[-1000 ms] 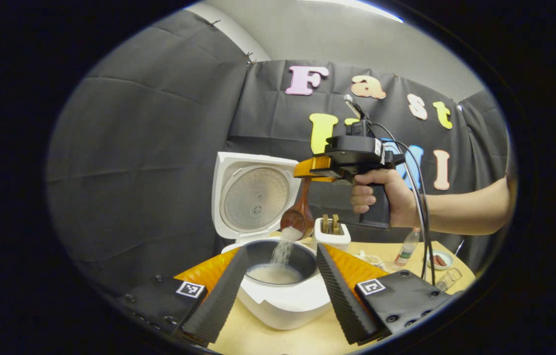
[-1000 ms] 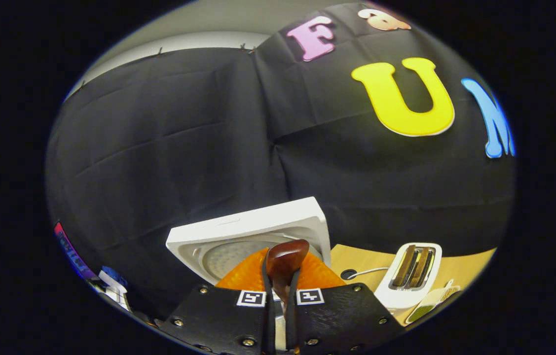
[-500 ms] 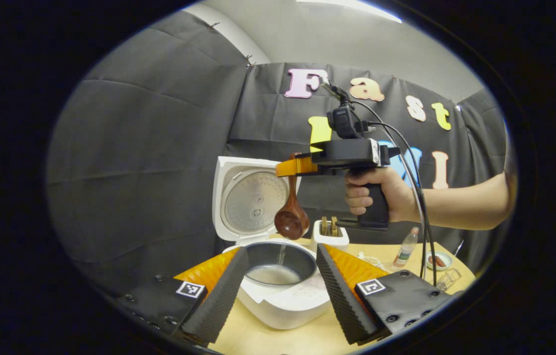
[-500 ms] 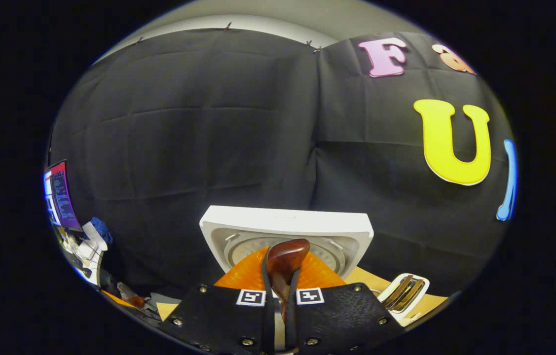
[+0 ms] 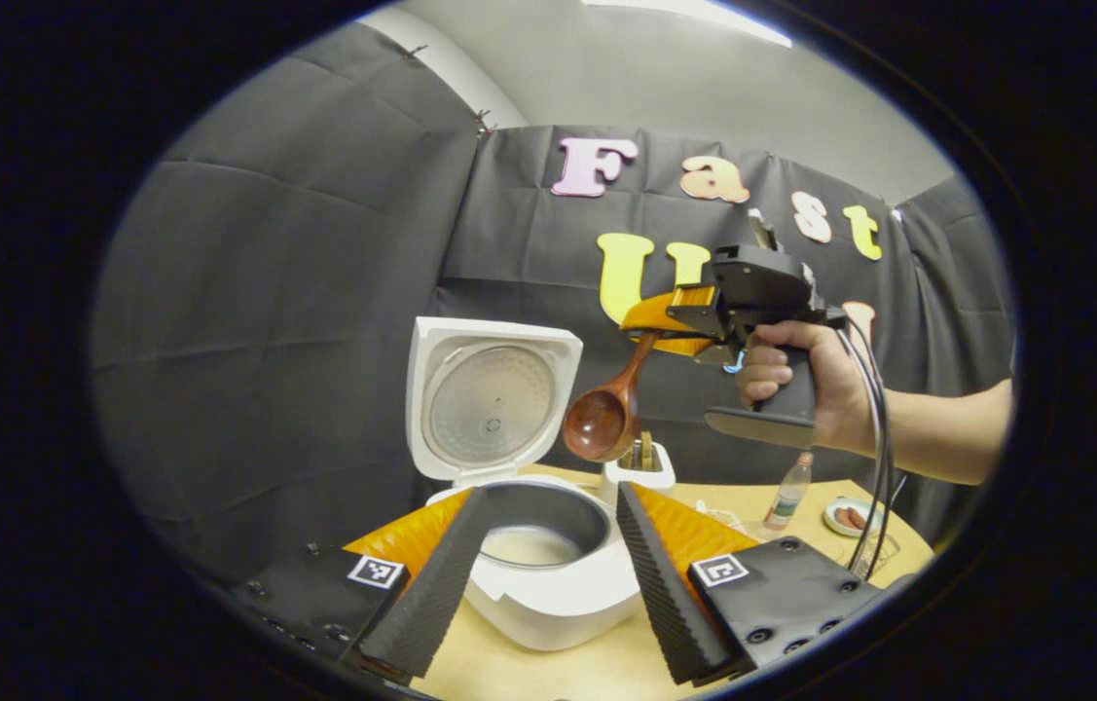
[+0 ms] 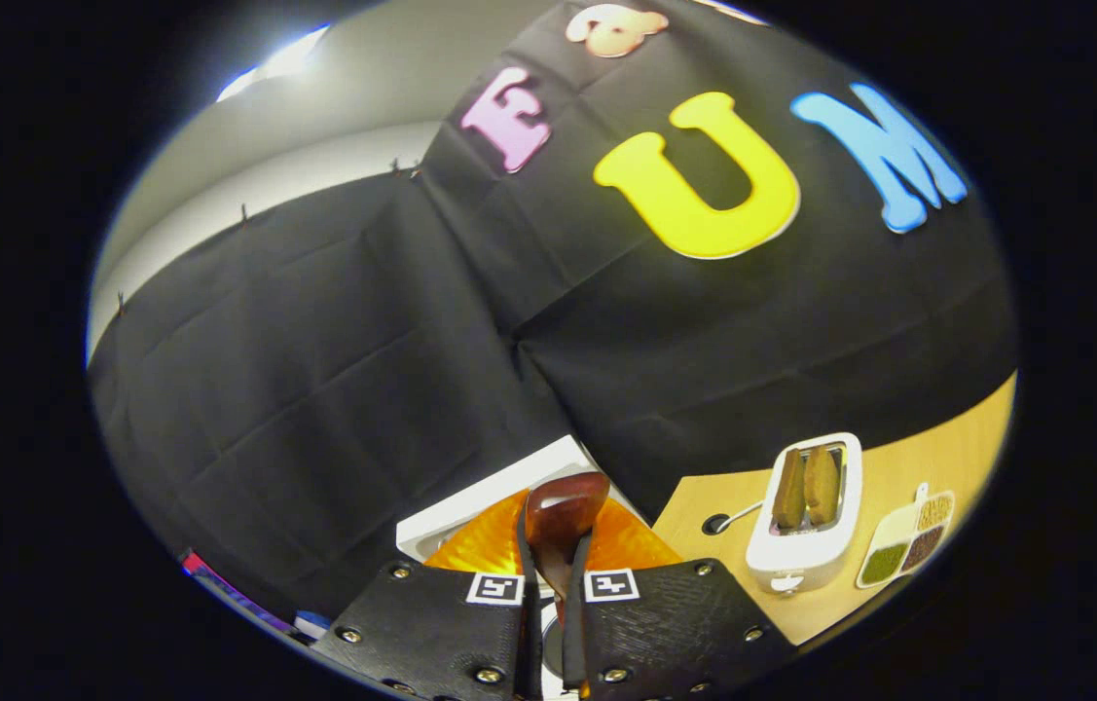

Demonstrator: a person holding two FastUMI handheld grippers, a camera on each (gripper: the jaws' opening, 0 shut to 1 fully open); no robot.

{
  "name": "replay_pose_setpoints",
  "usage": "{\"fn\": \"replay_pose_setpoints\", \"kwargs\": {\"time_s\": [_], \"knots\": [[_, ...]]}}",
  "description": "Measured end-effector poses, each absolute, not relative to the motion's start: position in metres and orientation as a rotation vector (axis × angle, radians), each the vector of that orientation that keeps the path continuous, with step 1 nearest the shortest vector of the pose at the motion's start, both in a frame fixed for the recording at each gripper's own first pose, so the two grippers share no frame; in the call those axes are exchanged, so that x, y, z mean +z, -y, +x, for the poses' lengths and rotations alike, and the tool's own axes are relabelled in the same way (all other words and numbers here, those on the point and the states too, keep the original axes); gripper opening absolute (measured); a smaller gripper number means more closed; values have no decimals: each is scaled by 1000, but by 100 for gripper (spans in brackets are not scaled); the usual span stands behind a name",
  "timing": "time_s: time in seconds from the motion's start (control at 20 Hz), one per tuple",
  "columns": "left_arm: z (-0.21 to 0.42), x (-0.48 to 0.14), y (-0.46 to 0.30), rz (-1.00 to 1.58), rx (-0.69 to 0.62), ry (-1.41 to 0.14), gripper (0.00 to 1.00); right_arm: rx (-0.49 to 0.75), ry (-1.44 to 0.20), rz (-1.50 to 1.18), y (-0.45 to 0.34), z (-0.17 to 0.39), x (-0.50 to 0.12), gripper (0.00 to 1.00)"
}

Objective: Close the left gripper, press the button to open the rice cooker; take a wooden spoon from the chopstick holder with the right hand, scoop a spoonful of rice and pour it into the rice cooker, then put the wooden spoon back into the chopstick holder.

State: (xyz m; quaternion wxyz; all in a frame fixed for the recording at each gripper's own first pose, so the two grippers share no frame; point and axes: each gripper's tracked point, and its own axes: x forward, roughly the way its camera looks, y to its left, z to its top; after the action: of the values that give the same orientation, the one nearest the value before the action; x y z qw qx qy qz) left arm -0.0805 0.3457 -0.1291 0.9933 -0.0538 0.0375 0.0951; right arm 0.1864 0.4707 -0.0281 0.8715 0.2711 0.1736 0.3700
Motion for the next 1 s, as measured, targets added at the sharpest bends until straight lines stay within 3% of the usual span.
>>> {"fn": "replay_pose_setpoints", "kwargs": {"time_s": [0.25,1.0], "knots": [[-67,-127,-317,-85,118,-83,92,663,-357,705,-384,191,-22,8],[-39,-99,-209,-50,-11,-72,92,464,-281,741,-208,163,-18,9]]}}
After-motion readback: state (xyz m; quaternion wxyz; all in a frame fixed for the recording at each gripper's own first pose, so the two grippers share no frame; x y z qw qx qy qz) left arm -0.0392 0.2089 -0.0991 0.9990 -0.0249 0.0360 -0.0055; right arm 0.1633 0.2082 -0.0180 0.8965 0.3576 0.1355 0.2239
